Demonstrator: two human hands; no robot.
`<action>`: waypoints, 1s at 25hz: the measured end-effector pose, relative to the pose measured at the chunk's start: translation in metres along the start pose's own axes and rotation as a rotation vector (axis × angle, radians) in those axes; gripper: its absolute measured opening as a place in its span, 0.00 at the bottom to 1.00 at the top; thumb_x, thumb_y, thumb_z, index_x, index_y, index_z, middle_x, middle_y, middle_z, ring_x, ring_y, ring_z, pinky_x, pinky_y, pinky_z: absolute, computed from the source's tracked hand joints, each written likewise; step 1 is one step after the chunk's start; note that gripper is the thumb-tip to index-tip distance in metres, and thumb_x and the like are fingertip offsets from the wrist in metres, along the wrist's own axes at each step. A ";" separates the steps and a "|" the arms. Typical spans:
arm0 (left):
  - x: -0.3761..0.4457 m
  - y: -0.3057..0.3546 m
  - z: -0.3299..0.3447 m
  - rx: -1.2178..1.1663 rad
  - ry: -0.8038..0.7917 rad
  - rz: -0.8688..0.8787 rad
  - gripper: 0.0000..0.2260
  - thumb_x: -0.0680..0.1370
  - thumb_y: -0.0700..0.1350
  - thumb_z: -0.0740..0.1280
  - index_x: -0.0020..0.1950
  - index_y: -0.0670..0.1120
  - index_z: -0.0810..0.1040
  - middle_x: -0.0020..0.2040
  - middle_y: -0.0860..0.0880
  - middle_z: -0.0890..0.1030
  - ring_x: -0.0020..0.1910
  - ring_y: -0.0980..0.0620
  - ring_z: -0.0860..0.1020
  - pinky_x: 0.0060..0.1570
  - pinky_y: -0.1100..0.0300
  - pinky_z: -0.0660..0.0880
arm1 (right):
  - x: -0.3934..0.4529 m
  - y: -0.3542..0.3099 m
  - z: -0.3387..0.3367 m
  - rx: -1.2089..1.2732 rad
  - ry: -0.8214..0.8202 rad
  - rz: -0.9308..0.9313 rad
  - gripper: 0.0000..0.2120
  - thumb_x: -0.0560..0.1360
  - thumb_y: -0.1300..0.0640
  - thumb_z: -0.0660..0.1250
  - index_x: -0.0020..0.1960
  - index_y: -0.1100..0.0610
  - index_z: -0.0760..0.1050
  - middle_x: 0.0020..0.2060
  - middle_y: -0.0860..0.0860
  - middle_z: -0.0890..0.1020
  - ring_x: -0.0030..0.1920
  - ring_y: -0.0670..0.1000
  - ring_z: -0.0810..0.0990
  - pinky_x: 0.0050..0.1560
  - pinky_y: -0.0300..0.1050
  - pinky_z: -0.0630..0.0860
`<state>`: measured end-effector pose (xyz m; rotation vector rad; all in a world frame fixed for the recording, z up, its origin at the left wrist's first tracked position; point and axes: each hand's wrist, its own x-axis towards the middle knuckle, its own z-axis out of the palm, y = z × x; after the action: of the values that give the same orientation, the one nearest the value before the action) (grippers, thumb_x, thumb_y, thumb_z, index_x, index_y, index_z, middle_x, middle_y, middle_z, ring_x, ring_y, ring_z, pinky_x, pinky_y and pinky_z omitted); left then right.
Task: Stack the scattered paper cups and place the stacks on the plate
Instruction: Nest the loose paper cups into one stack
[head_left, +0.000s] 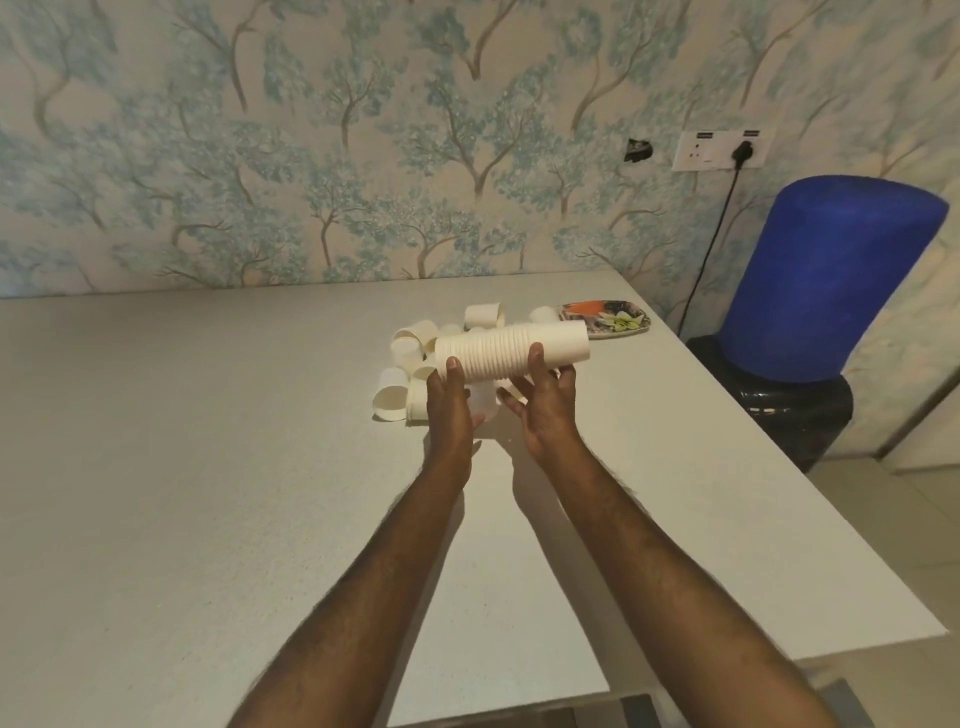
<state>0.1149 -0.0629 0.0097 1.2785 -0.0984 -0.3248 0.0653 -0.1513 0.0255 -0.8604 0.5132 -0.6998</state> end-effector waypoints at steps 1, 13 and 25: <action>0.002 -0.003 0.005 0.046 -0.022 -0.015 0.18 0.86 0.57 0.56 0.74 0.52 0.66 0.66 0.49 0.73 0.63 0.48 0.75 0.61 0.41 0.78 | 0.005 -0.008 -0.003 -0.012 0.017 -0.018 0.27 0.79 0.52 0.68 0.74 0.52 0.61 0.66 0.56 0.76 0.64 0.60 0.79 0.63 0.66 0.76; 0.065 -0.032 0.169 0.517 -0.220 0.174 0.14 0.86 0.45 0.53 0.64 0.44 0.75 0.54 0.45 0.83 0.47 0.43 0.84 0.48 0.44 0.83 | 0.150 -0.106 -0.067 -0.297 -0.023 -0.272 0.39 0.72 0.58 0.77 0.73 0.52 0.57 0.64 0.49 0.74 0.66 0.55 0.76 0.50 0.57 0.84; 0.133 -0.109 0.283 0.618 -0.280 0.189 0.17 0.86 0.45 0.55 0.76 0.50 0.69 0.68 0.52 0.77 0.62 0.54 0.76 0.52 0.78 0.67 | 0.313 -0.111 -0.144 -0.665 0.064 -0.397 0.57 0.60 0.58 0.84 0.75 0.56 0.48 0.67 0.55 0.68 0.67 0.56 0.71 0.66 0.57 0.75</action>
<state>0.1499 -0.3899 -0.0260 1.8112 -0.5910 -0.3190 0.1414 -0.5044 -0.0038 -1.5952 0.6535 -0.9380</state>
